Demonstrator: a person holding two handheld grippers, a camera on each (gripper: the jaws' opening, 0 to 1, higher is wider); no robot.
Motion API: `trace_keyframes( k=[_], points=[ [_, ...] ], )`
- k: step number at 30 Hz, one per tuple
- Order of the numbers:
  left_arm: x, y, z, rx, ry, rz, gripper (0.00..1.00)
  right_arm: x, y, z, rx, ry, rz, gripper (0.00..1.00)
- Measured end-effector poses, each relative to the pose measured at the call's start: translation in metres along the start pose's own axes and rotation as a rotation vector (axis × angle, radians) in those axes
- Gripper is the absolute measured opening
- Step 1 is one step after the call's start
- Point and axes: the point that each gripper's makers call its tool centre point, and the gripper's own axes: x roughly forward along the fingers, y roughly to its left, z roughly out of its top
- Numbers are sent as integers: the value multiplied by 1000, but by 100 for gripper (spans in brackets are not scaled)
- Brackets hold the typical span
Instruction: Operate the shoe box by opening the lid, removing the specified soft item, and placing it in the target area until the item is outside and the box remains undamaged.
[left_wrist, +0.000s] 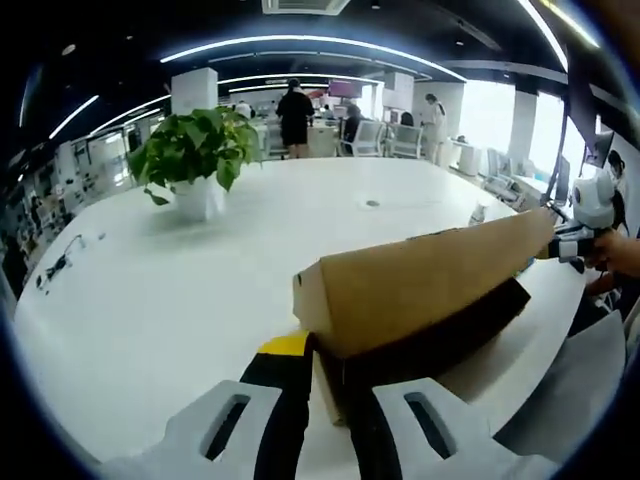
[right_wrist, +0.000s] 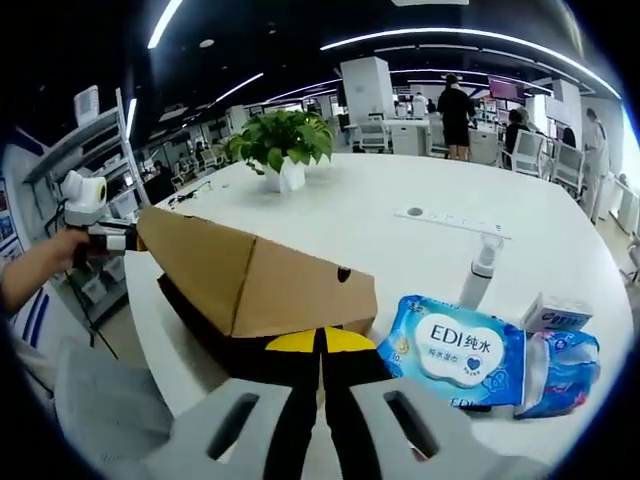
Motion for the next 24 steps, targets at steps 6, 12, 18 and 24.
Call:
trace_keyframes(
  k=[6, 12, 18, 24],
  points=[
    [2, -3, -10, 0, 18, -10, 7, 0, 9, -6, -9, 2, 30, 0],
    [3, -3, -18, -7, 32, -15, 8, -4, 14, -13, -29, 6, 56, 1],
    [4, -5, -25, 8, 44, -28, 13, -8, 15, -17, -48, 1, 69, 9],
    [5, -7, -31, 18, 49, -43, 17, -10, 20, -21, -88, -3, 91, 15]
  ],
)
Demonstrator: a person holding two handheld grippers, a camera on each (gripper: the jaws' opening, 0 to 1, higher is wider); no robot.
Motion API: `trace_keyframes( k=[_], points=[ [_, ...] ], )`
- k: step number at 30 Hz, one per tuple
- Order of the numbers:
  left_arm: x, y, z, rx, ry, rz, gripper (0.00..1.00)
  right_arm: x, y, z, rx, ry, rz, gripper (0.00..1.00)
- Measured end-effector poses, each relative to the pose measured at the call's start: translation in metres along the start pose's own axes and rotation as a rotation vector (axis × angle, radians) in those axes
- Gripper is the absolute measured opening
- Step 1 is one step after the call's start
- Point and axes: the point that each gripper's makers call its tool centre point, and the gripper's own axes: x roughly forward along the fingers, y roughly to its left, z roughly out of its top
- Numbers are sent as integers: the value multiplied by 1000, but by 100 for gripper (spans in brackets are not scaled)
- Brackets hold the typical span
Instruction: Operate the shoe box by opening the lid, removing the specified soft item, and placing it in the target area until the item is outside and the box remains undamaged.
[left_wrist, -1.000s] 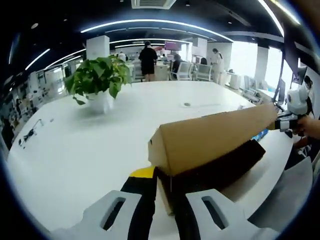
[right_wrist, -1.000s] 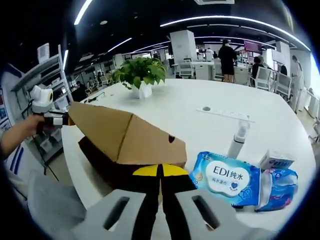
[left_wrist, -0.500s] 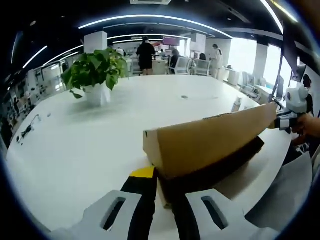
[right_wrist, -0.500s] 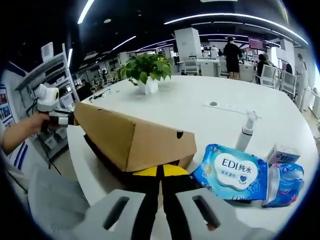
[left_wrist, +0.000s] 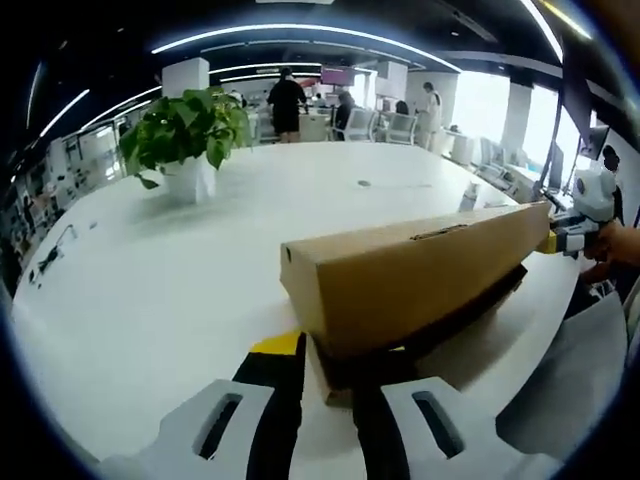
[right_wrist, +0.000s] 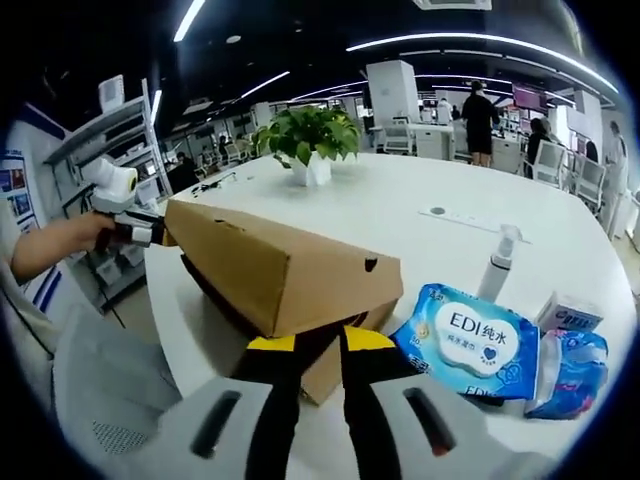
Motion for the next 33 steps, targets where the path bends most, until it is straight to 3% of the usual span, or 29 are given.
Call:
trace_keyframes(
  k=[9, 12, 18, 33],
  points=[
    [1, -6, -6, 48, 15, -46, 30, 0, 7, -6, -47, 12, 32, 20],
    [2, -8, -10, 63, 30, -56, 32, 1, 12, -8, -52, 14, 49, 26],
    [4, -12, -20, 85, 57, -68, 34, 4, 17, -14, -83, 32, 58, 27],
    [-2, -13, -22, 87, 56, -76, 37, 5, 18, -19, -74, 34, 74, 28]
  ],
)
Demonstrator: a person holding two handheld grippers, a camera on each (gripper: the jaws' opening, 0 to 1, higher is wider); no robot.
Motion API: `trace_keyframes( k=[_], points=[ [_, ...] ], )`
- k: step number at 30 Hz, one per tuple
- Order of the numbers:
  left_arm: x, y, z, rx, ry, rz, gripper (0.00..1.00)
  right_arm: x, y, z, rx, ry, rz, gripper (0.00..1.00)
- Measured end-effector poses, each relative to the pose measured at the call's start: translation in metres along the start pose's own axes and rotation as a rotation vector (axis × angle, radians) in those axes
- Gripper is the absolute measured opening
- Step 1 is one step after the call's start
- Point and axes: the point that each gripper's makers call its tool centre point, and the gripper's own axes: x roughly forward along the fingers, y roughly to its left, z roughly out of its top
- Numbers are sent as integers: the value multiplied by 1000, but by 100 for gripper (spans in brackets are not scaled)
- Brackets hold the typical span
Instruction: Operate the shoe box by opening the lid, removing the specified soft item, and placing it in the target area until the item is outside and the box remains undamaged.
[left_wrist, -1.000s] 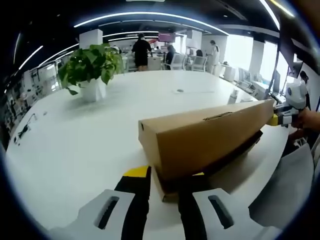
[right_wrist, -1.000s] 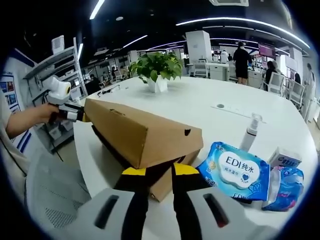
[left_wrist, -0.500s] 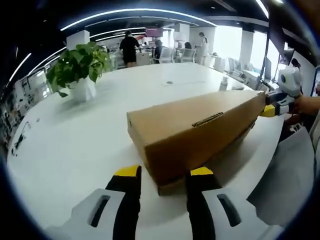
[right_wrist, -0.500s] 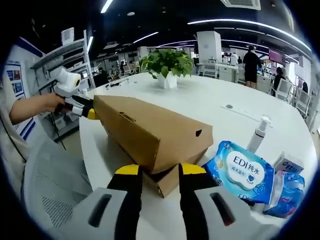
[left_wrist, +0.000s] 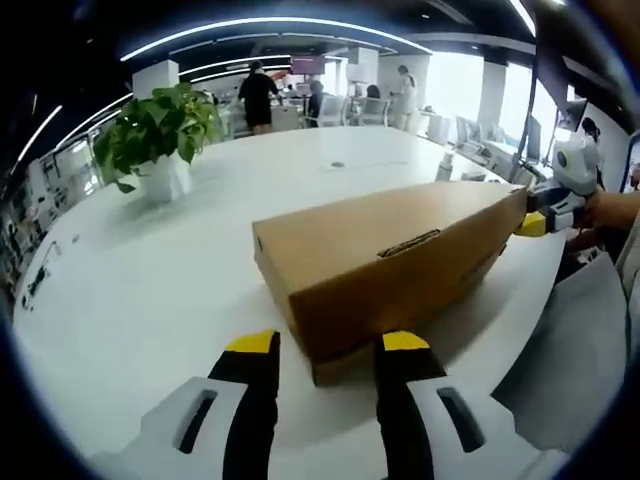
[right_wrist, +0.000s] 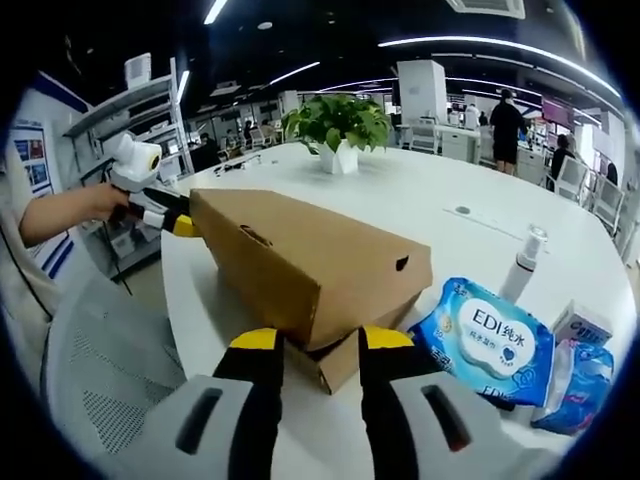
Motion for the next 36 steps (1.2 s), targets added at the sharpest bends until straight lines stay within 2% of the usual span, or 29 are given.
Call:
trace_keyframes(
  k=[4, 11, 16, 24, 30, 36],
  points=[
    [0, -4, -1, 7, 2, -17, 36, 1, 1, -3, -7, 4, -1, 28],
    [7, -13, -15, 36, 48, -43, 38, 4, 1, -13, -15, 29, 2, 29],
    [12, -15, -21, 41, 71, -45, 40, 7, 1, -19, -28, 45, 0, 29],
    [15, -12, -28, 38, 88, -43, 38, 10, 0, -26, -19, 64, -1, 28],
    [7, -9, -22, 52, 77, -30, 39, 2, -1, -23, -12, 55, -7, 28],
    [-3, -5, -8, 68, 53, -25, 39, -3, 2, -16, -29, 44, 1, 29]
  ],
)
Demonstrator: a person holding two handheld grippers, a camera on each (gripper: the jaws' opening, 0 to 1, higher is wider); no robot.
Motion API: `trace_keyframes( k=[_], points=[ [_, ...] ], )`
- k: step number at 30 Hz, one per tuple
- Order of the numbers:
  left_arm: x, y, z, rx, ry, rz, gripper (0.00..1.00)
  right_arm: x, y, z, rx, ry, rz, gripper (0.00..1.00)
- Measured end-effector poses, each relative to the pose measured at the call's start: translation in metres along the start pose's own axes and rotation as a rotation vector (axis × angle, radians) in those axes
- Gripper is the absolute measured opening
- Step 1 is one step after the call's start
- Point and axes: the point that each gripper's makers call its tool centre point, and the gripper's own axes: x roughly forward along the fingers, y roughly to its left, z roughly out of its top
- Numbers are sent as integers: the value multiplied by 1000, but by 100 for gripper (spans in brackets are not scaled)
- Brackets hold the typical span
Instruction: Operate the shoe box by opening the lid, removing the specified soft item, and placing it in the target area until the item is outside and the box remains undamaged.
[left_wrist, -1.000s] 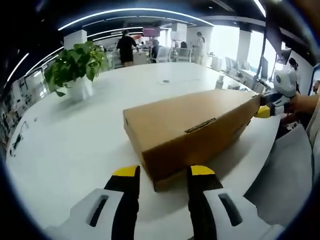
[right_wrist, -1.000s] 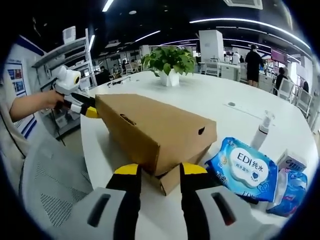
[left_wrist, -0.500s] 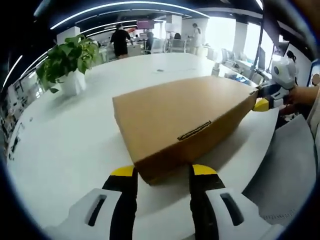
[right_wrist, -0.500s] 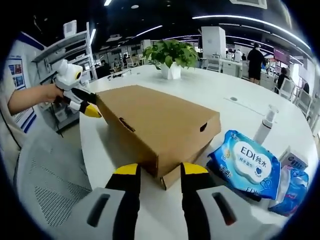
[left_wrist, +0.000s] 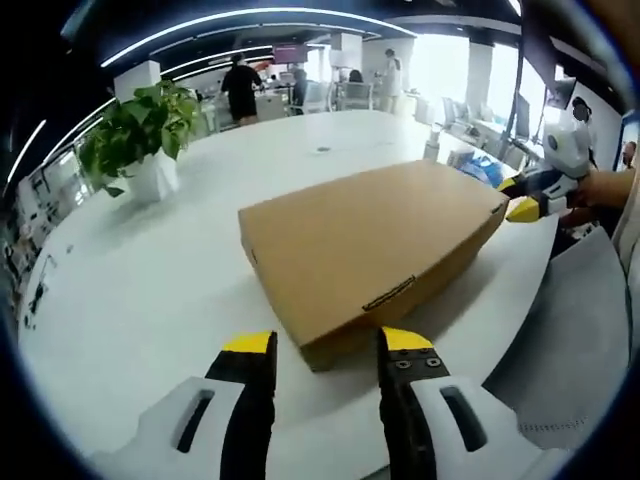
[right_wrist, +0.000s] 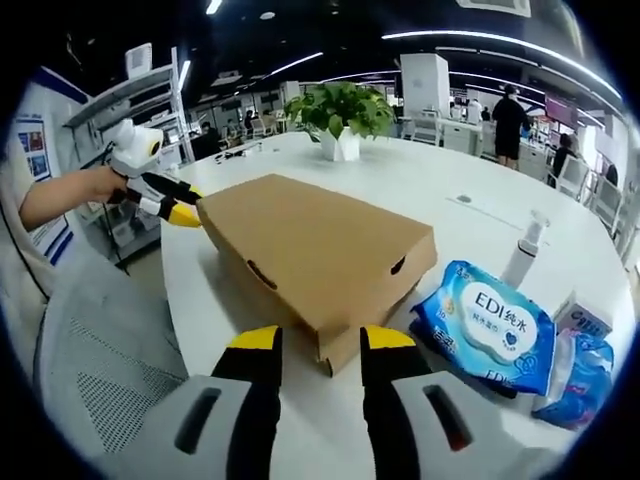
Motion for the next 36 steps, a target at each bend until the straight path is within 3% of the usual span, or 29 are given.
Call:
trace_keyframes(
  k=[6, 23, 36],
  points=[
    [5, 0, 3, 25, 6, -15, 39, 3, 2, 11, -25, -19, 7, 27],
    [15, -2, -7, 26, 32, -15, 38, 11, -1, 2, -25, 15, -4, 26],
    [28, 5, 5, 28, 25, -12, 38, 18, -14, 7, -25, 16, -18, 25]
  ],
)
